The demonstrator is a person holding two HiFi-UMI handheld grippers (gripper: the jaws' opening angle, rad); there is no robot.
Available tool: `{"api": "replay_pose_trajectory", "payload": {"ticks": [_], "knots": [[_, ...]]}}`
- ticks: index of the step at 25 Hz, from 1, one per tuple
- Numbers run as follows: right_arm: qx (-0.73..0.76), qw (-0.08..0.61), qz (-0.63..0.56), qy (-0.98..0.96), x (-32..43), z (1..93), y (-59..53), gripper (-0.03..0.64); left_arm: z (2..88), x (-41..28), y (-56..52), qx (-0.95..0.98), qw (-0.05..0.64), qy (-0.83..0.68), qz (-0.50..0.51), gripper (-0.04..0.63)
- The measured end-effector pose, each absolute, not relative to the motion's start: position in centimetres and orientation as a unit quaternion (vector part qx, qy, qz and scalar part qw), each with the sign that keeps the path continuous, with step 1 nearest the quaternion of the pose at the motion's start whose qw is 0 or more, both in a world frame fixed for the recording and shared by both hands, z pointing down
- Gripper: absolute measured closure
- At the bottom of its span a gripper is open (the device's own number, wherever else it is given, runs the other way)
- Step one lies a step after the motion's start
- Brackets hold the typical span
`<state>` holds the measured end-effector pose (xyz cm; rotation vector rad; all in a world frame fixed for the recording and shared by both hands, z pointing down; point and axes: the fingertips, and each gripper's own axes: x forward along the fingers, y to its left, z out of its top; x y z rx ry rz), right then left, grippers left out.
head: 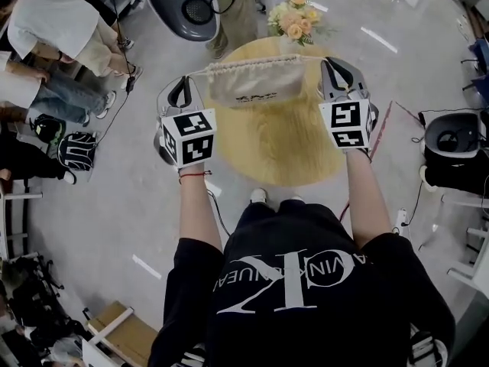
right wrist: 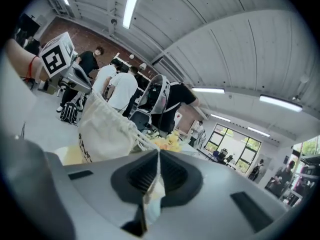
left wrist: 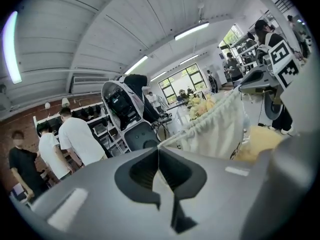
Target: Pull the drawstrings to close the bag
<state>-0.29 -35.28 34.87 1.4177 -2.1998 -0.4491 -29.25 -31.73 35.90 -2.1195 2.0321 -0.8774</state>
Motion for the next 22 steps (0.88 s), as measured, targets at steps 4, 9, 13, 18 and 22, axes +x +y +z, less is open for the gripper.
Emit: {"api": "replay_pose_trajectory", "payload": {"ticks": [4,9,13,18,22], "knots": [[0.533,0.232,-0.175,-0.795,0.3,33.4,-35.5,0.598,34.3,-29.3,-31.6,-0.681,0.075,0.672,-0.280,0.578],[0.548,0.214,-0.176,-0.789,1.2,32.0,-36.4,0.598,32.8,-29.8,-32.0,-0.679,0.081,0.684,-0.254,0.580],[0.558,0.204,-0.176,-0.785,2.0,31.2,-36.9,0.598,32.2,-30.1,-32.2,-0.677,0.086,0.687,-0.250,0.580],[0.567,0.201,-0.174,-0.780,3.7,31.2,-36.7,0.598,31.9,-29.9,-31.7,-0.675,0.090,0.691,-0.243,0.580],[0.572,0.200,-0.175,-0.776,4.1,30.6,-37.0,0.598,31.4,-30.0,-31.8,-0.676,0.088,0.694,-0.232,0.580]]}}
